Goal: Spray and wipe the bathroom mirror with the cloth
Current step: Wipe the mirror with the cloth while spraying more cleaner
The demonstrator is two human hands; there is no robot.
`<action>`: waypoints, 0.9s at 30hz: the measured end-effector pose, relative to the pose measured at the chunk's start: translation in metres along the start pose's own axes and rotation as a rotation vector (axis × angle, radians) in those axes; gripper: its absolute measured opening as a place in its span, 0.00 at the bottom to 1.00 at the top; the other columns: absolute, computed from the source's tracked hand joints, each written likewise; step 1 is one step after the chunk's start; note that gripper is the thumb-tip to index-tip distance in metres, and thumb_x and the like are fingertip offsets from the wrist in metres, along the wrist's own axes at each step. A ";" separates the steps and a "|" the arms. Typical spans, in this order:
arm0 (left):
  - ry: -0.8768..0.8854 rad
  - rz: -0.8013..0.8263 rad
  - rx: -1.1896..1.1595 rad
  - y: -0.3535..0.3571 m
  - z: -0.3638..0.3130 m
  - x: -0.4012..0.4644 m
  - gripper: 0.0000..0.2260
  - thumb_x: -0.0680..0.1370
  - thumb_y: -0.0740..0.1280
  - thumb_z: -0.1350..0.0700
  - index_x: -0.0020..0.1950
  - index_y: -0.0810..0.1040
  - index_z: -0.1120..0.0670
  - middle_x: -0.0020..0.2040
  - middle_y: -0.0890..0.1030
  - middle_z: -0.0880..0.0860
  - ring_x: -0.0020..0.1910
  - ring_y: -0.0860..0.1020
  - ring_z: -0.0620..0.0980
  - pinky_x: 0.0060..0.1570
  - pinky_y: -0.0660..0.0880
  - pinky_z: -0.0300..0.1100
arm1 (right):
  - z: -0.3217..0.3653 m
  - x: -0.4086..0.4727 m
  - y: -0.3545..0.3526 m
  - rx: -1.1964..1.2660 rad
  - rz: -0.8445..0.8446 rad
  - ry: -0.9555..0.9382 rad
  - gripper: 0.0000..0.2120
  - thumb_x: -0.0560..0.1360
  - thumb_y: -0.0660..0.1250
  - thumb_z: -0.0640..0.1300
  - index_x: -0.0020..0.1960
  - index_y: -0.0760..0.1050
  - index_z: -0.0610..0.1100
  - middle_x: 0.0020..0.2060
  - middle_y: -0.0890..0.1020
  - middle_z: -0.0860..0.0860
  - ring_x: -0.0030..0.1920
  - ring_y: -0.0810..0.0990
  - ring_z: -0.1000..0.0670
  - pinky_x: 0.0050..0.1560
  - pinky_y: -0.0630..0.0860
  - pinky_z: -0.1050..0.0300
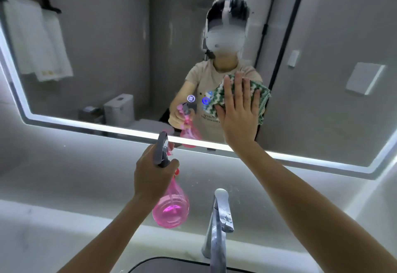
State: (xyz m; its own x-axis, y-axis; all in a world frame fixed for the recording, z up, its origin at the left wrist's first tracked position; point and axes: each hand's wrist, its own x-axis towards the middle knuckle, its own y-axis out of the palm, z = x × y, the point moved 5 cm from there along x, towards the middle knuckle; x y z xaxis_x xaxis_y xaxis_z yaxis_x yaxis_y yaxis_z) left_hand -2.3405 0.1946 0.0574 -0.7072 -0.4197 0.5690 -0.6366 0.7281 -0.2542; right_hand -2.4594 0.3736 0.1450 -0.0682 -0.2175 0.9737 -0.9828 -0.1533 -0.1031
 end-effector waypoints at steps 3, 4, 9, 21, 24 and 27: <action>-0.006 -0.012 0.034 -0.015 0.013 0.004 0.09 0.63 0.64 0.56 0.43 0.74 0.54 0.28 0.69 0.50 0.29 0.69 0.52 0.35 0.76 0.52 | 0.024 0.005 0.006 0.004 0.010 0.040 0.26 0.81 0.53 0.58 0.73 0.62 0.45 0.71 0.68 0.43 0.72 0.65 0.43 0.70 0.62 0.42; -0.006 -0.013 0.038 -0.020 0.016 0.006 0.12 0.64 0.64 0.56 0.45 0.76 0.58 0.28 0.69 0.50 0.28 0.69 0.51 0.34 0.76 0.51 | 0.029 0.007 0.006 0.006 0.011 0.054 0.26 0.81 0.53 0.58 0.73 0.62 0.45 0.71 0.68 0.43 0.72 0.65 0.43 0.70 0.61 0.42; -0.060 -0.012 0.045 -0.030 0.034 0.010 0.09 0.69 0.70 0.67 0.40 0.75 0.55 0.30 0.73 0.54 0.31 0.75 0.59 0.38 0.78 0.58 | 0.035 0.011 0.004 -0.001 -0.006 0.085 0.27 0.80 0.52 0.60 0.73 0.62 0.45 0.71 0.68 0.44 0.71 0.65 0.43 0.71 0.60 0.43; -0.078 0.089 -0.077 -0.026 0.015 -0.006 0.05 0.67 0.68 0.48 0.41 0.76 0.45 0.37 0.78 0.50 0.35 0.79 0.55 0.38 0.79 0.59 | -0.020 -0.006 -0.013 0.043 0.225 -0.033 0.28 0.80 0.55 0.53 0.77 0.53 0.46 0.76 0.56 0.45 0.76 0.53 0.46 0.74 0.49 0.45; -0.115 0.085 -0.120 -0.023 0.008 -0.011 0.05 0.66 0.68 0.49 0.40 0.76 0.42 0.32 0.77 0.46 0.33 0.80 0.55 0.37 0.78 0.60 | -0.032 -0.011 -0.016 0.019 0.271 -0.033 0.28 0.80 0.54 0.54 0.77 0.51 0.47 0.76 0.55 0.45 0.76 0.52 0.47 0.74 0.49 0.45; -0.148 0.097 -0.143 -0.019 0.002 -0.016 0.10 0.60 0.68 0.47 0.40 0.77 0.42 0.33 0.79 0.46 0.33 0.80 0.55 0.39 0.78 0.60 | -0.037 -0.014 -0.017 -0.005 0.287 -0.032 0.28 0.81 0.53 0.54 0.77 0.51 0.48 0.76 0.56 0.46 0.76 0.52 0.47 0.74 0.50 0.45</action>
State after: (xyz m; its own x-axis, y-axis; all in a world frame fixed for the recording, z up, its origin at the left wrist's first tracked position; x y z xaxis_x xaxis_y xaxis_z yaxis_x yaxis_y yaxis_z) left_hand -2.3175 0.1863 0.0520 -0.8071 -0.4116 0.4234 -0.5211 0.8336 -0.1829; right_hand -2.4481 0.4150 0.1404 -0.3385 -0.2817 0.8978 -0.9248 -0.0767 -0.3727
